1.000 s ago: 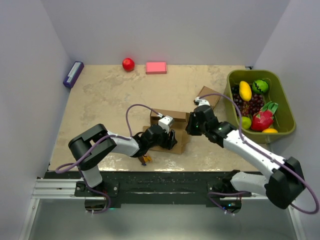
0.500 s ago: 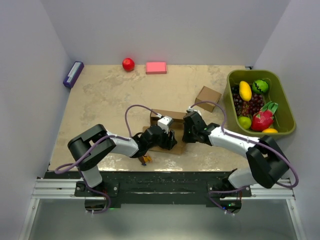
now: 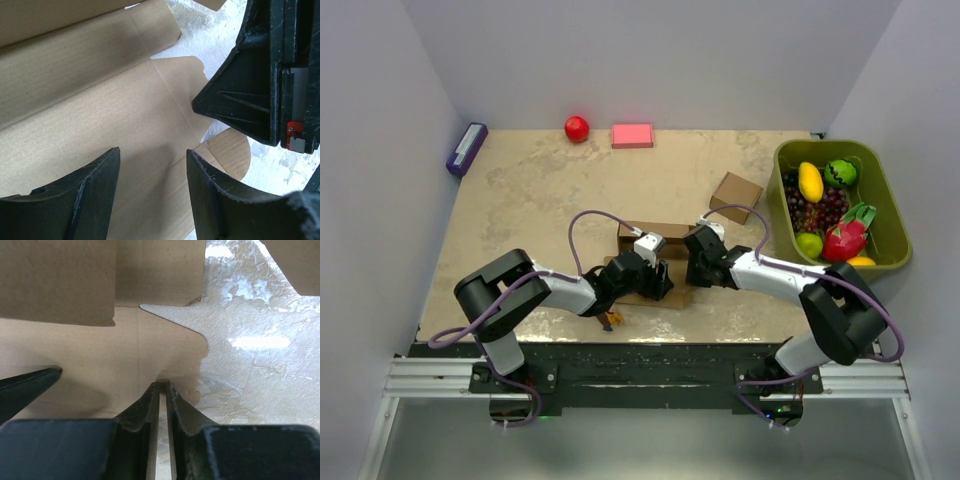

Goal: Fold the paper box

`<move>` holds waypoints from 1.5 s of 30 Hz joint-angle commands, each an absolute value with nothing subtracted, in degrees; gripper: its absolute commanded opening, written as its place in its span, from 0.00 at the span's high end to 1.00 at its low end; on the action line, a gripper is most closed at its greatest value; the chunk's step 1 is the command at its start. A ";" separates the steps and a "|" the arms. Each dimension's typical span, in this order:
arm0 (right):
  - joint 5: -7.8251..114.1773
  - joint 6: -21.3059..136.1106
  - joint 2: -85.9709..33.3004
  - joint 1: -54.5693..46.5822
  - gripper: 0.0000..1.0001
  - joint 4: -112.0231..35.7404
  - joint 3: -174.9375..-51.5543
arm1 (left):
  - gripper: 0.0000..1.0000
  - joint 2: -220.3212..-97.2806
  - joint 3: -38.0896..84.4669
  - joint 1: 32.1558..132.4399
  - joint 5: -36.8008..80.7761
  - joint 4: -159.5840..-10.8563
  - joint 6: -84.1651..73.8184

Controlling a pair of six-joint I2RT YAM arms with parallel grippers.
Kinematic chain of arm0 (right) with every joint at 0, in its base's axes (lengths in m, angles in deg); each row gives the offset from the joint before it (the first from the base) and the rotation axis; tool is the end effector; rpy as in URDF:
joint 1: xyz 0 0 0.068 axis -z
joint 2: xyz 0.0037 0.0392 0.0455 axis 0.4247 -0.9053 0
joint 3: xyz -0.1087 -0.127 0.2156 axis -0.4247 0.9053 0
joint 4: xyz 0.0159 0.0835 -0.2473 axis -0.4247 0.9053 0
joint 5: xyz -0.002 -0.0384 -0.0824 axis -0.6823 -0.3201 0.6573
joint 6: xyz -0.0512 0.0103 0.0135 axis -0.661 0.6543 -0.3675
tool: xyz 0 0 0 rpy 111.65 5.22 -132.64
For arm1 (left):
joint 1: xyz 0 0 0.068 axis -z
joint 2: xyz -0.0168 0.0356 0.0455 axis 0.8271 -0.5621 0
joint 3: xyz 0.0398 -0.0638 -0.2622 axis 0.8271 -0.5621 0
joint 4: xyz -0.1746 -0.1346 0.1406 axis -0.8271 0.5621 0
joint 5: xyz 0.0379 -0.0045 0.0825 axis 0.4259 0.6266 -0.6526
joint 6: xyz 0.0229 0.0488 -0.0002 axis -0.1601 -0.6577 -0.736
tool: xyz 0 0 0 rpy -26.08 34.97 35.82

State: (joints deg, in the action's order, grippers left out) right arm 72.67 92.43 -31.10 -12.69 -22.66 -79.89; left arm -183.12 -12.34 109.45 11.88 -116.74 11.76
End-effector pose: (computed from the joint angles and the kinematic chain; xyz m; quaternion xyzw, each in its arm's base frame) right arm 0.2216 0.1627 0.1575 0.0607 0.9584 0.0903 0.2638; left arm 0.1933 -0.2606 0.1285 0.1800 0.8446 -0.3207 0.3890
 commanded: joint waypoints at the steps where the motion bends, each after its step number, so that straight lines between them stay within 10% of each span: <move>1: 74.26 91.64 -28.94 -11.96 0.61 -18.28 -82.07 | 0.39 -183.59 -14.70 109.68 12.23 -110.36 12.87; 7: 71.28 88.65 -23.92 -7.57 0.39 -17.99 -85.07 | 0.39 -183.42 -14.79 109.68 12.32 -110.80 13.13; 45: 74.45 96.20 -35.08 -3.43 0.56 -48.83 -75.23 | 0.40 -183.33 -14.53 109.68 12.23 -110.10 12.51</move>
